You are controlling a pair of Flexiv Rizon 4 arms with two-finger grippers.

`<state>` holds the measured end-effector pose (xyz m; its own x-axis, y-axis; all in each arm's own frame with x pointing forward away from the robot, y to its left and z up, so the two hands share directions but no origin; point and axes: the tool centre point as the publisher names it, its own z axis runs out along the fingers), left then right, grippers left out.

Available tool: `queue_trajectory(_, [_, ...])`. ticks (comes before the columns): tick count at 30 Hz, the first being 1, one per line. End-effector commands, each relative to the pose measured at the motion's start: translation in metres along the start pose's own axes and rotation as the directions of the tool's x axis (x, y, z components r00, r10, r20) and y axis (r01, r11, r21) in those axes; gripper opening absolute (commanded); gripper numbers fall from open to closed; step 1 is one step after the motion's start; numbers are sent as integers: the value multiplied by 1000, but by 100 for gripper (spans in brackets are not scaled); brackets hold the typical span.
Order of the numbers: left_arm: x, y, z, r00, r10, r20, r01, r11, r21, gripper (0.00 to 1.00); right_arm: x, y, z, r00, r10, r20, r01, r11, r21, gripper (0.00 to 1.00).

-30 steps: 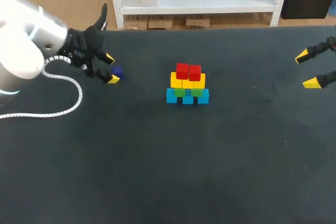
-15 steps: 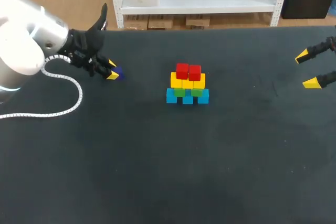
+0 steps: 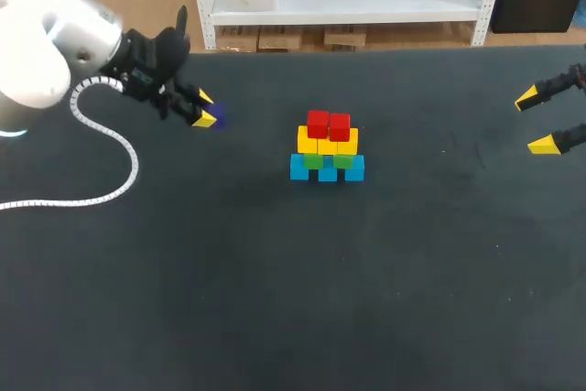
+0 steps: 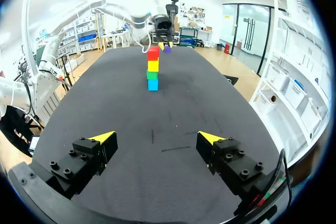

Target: Place the blue cubes, place green cubes on the blue cubes, place the yellow cubes on the green cubes, then place the red cubes on the yellow cubes, and place purple cube on the red cubes.

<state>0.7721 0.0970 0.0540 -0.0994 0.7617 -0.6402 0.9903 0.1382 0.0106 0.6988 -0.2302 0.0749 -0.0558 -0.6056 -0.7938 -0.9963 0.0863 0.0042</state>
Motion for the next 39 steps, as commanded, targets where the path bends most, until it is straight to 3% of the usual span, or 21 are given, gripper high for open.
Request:
queue_trajectory(1, [-31, -16, -16, 1000, 26, -14, -26, 1000, 14, 0, 0, 0, 0, 1000, -1, 1, 1, 1000, 0, 100])
queue_trajectory(14, [-104, -56, -20, 994, 105, 25, -106, 992, 75, 0, 0, 0, 0, 1000, -1, 1, 1, 1000, 0, 100])
queue_trajectory(21, [-127, -68, -16, 993, 117, 14, -118, 989, 89, 0, 0, 0, 0, 1000, -1, 1, 1, 1000, 0, 100])
queue_trajectory(30, [-163, -89, 8, 985, 156, 68, -163, 979, 122, 0, 0, 0, 0, 1000, -1, 1, 1, 1000, 0, 100])
queue_trajectory(39, [-177, -102, 36, 983, 168, 73, -178, 970, 166, 0, 0, 0, 0, 1000, -1, 1, 1, 1000, 0, 100])
